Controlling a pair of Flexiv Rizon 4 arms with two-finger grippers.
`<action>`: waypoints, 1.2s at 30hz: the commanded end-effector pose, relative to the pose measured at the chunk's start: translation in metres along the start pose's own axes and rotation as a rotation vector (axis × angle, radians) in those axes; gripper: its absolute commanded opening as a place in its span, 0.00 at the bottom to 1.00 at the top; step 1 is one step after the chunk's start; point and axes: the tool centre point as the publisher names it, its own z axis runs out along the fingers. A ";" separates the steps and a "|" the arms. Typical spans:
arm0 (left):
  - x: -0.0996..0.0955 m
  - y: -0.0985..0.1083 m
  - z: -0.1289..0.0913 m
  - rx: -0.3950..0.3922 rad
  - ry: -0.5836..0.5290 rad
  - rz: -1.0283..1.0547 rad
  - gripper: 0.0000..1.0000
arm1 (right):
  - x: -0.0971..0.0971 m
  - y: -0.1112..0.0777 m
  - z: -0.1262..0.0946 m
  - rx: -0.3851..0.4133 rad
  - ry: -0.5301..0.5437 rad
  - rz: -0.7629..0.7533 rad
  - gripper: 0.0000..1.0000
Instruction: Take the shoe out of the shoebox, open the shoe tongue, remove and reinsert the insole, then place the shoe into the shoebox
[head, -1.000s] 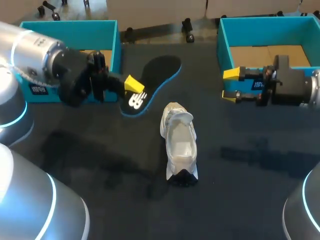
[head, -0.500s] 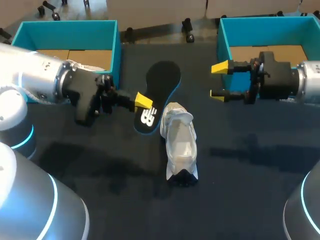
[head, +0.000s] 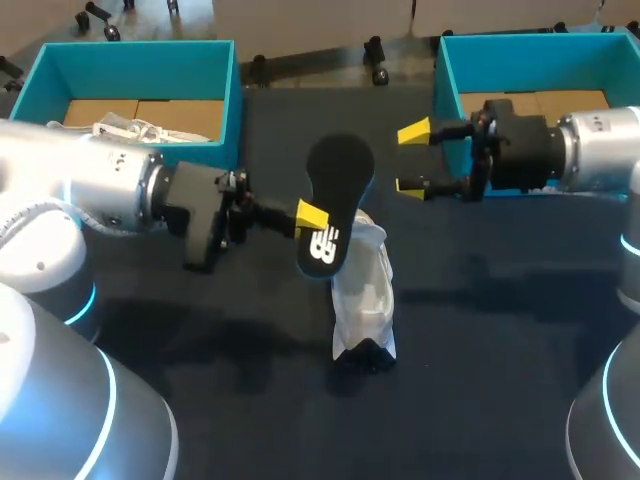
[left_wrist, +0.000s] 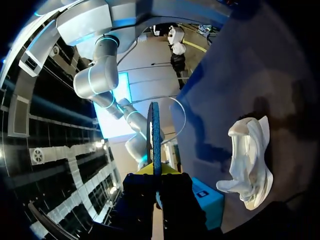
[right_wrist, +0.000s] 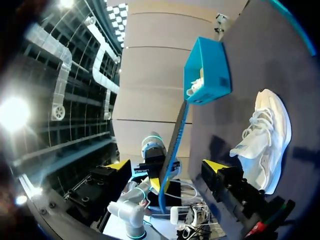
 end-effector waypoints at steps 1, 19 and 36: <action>0.005 0.004 0.013 -0.003 -0.001 -0.001 0.00 | -0.006 0.009 0.014 0.050 0.008 0.008 0.77; 0.001 0.033 0.029 -0.003 0.001 0.036 0.00 | -0.014 -0.004 0.033 0.087 0.035 0.044 0.50; 0.007 0.030 0.028 0.017 0.033 0.011 0.65 | -0.012 -0.003 0.035 0.034 0.001 -0.013 0.00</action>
